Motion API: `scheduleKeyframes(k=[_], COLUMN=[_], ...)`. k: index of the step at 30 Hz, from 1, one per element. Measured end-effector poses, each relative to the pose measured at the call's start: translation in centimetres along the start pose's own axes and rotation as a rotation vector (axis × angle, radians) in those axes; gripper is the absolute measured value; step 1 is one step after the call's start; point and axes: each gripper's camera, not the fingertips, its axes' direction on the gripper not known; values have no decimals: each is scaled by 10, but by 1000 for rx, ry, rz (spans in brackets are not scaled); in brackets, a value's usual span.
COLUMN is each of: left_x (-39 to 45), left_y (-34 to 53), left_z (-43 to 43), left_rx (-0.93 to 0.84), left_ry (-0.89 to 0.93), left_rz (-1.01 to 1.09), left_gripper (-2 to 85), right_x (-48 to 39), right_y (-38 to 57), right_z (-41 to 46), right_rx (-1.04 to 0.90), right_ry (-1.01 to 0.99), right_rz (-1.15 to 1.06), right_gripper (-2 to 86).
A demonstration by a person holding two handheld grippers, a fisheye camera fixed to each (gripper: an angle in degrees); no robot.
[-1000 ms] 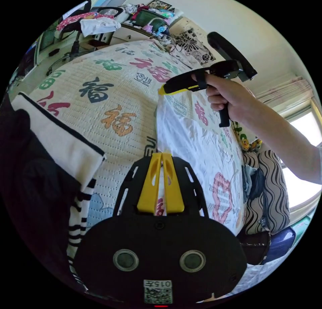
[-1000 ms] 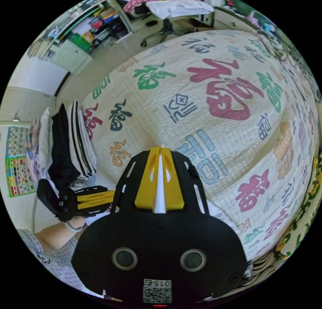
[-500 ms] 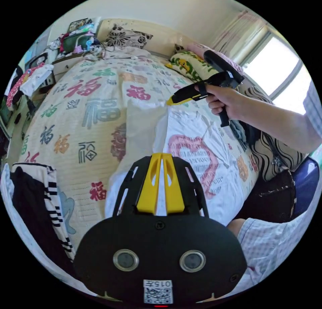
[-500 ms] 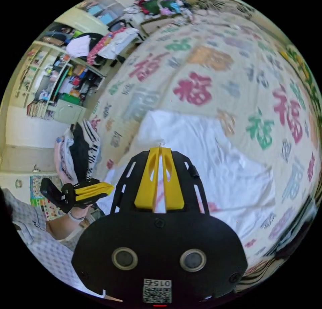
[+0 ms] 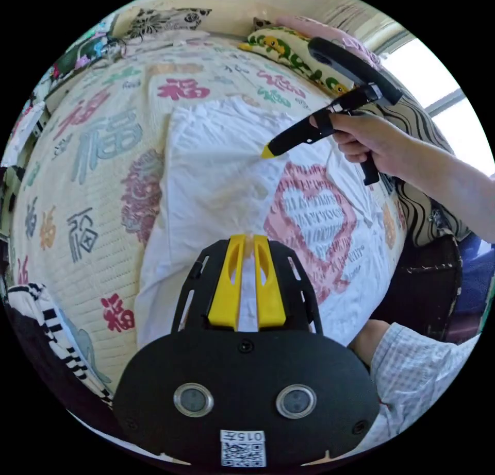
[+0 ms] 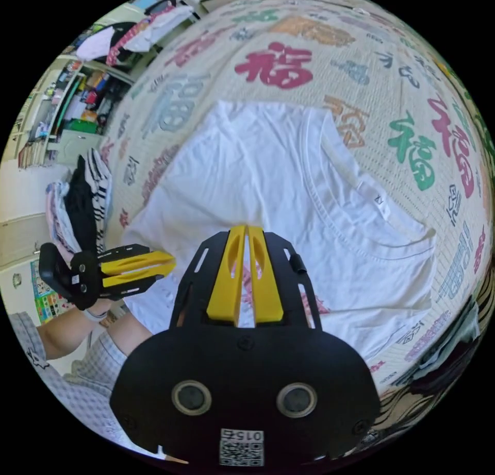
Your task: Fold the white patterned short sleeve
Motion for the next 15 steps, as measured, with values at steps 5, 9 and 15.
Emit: scheduleKeyframes(k=[5,9,15], left_x=[1,-6,-55], left_y=[3,-4,-32], left_z=[3,-25,-5], left_rx=[-43,107,140], left_ry=[101,47,-112], left_rz=[-64,-117,-395], left_gripper=[15,36,76], right_x=[-3,-23,-23], right_y=[5,-19,-84], right_z=[-42,-73,-64], right_rx=[129,233,130], right_ry=[-46,7,-88], right_rz=[-99,-212,-184], right_gripper=[47,65,77])
